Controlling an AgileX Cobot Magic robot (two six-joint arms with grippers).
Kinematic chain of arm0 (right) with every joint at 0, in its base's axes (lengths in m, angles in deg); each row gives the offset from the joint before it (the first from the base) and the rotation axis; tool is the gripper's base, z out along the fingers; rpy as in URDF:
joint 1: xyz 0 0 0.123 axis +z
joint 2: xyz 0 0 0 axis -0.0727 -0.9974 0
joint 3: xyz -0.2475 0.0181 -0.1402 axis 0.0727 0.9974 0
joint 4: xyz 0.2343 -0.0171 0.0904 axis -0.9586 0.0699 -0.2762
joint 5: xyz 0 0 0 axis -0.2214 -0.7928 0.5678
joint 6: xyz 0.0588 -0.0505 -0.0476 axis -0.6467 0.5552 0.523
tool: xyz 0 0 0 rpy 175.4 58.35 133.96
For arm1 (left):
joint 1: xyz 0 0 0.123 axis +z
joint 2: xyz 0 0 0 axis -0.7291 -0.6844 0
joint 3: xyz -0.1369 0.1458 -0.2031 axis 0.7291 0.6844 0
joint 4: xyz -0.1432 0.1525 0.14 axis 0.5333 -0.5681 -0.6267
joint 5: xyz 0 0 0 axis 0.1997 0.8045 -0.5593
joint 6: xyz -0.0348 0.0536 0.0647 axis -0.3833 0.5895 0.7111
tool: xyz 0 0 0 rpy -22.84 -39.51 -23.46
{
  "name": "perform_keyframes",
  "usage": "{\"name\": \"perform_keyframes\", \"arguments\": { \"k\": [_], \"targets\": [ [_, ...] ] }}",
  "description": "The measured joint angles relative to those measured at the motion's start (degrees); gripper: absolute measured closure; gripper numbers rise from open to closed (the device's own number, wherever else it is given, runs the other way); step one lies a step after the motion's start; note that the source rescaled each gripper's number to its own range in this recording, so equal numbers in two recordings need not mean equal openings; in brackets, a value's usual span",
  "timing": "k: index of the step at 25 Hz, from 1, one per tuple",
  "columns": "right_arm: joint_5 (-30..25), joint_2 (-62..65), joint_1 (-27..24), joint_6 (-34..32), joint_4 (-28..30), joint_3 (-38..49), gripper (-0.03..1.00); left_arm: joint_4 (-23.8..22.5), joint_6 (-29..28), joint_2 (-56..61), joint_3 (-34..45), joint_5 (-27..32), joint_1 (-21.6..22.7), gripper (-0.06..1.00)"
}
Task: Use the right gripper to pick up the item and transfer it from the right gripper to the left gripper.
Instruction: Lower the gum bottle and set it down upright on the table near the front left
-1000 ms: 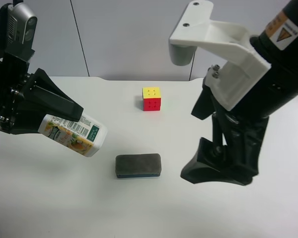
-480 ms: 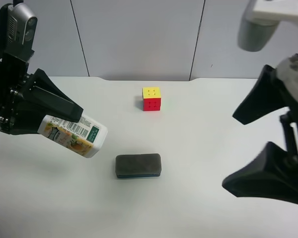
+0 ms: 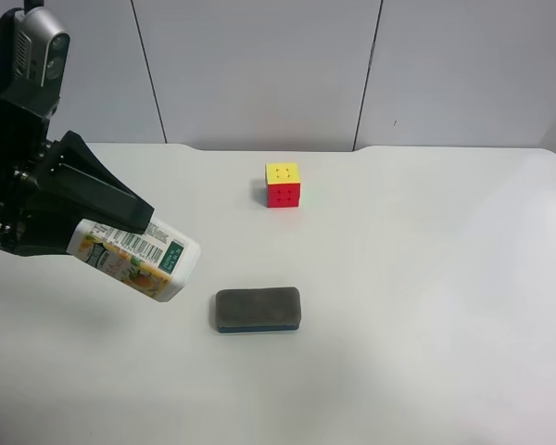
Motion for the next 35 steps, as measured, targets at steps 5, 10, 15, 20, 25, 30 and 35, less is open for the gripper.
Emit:
{"name": "perform_keyframes", "arguments": {
  "k": [5,10,15,20,25,30,35],
  "targets": [
    [2.55,10.87,0.13,-6.33,1.66,6.67,-0.03,-0.05,0.12,0.00,0.00,0.00,0.00,0.94],
    [7.30,16.42,0.13,-9.59,2.16,11.10,-0.03,-0.05,0.12,0.00,0.00,0.00,0.00,0.94],
    [7.94,16.48,0.13,-9.86,2.16,11.25,-0.03,-0.05,0.12,0.00,0.00,0.00,0.00,0.94],
    [7.94,16.48,0.13,-9.86,2.16,11.25,-0.03,-0.05,0.12,0.00,0.00,0.00,0.00,0.94],
    [8.01,16.98,-4.76,-9.86,2.11,11.25,-0.03,-0.05,0.12,0.00,0.00,-0.26,0.00,0.94],
    [8.01,23.13,-17.93,-9.86,2.11,11.29,-0.03,-0.05,0.12,0.00,0.00,-1.27,0.00,0.94],
    [8.01,28.01,-31.44,-9.88,2.11,11.29,-0.03,-0.05,0.12,0.00,0.00,-4.22,0.00,0.94]
  ]
}}
